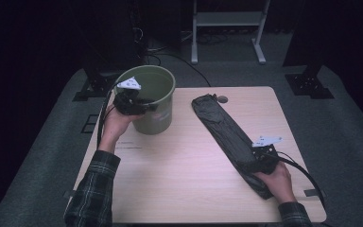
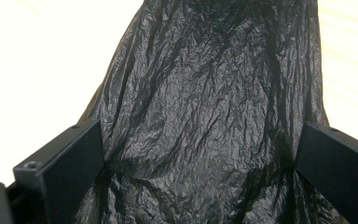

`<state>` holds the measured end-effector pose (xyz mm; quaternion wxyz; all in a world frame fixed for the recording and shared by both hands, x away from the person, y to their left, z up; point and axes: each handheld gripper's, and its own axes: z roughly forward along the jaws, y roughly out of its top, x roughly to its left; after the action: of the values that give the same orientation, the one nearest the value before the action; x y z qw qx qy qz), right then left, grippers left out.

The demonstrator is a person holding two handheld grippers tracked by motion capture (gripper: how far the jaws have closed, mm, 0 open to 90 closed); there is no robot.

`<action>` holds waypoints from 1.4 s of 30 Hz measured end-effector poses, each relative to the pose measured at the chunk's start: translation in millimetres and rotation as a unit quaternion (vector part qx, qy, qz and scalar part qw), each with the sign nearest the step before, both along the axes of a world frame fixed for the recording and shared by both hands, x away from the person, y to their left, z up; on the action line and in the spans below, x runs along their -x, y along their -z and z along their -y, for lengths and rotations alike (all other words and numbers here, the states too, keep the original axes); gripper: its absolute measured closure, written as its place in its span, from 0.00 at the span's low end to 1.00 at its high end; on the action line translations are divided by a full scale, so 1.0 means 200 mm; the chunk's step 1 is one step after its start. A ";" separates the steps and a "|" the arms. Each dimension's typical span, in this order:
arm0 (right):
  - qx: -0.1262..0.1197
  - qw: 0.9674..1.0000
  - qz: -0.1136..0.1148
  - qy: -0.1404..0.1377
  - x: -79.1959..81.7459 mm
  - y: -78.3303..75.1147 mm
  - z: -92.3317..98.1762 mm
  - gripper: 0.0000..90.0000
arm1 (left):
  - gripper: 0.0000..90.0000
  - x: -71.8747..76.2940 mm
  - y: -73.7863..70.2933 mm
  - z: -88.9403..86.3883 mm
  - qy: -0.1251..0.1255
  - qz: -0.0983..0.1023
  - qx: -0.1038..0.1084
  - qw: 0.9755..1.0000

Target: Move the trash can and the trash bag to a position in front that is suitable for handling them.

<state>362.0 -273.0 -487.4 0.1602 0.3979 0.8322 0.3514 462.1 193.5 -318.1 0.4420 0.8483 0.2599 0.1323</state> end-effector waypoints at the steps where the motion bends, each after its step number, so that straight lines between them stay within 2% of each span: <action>1: 0.000 1.000 0.000 0.000 0.00 0.00 0.00 0.00 | 0.76 0.00 0.00 0.00 -0.003 0.001 -0.002 1.000; 7: 0.000 1.000 0.000 0.000 0.00 0.00 0.00 0.00 | 0.79 0.01 -0.01 0.01 0.007 0.001 -0.005 1.000; 10: 0.000 1.000 0.000 0.000 0.00 0.00 0.00 0.00 | 0.82 0.02 -0.02 0.03 0.010 0.005 -0.017 1.000; 12: 0.000 1.000 0.000 0.000 0.00 0.00 0.00 0.00 | 0.82 0.03 -0.02 0.04 0.013 0.004 -0.016 1.000; 23: 0.000 1.000 0.000 0.000 0.00 0.00 0.00 0.00 | 0.83 0.10 -0.03 0.11 0.053 0.006 -0.017 0.998; 33: -0.001 1.000 -0.001 0.001 0.00 0.00 0.00 0.00 | 0.82 0.24 -0.03 0.20 0.092 0.015 -0.017 0.996; 42: 0.000 1.000 0.001 0.000 0.00 0.00 0.00 0.00 | 0.83 0.41 0.00 0.29 0.131 0.029 -0.020 0.991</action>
<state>361.9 -273.0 -487.4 0.1610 0.3978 0.8319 0.3518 380.1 134.9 -317.8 0.4463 0.8793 0.1304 0.1030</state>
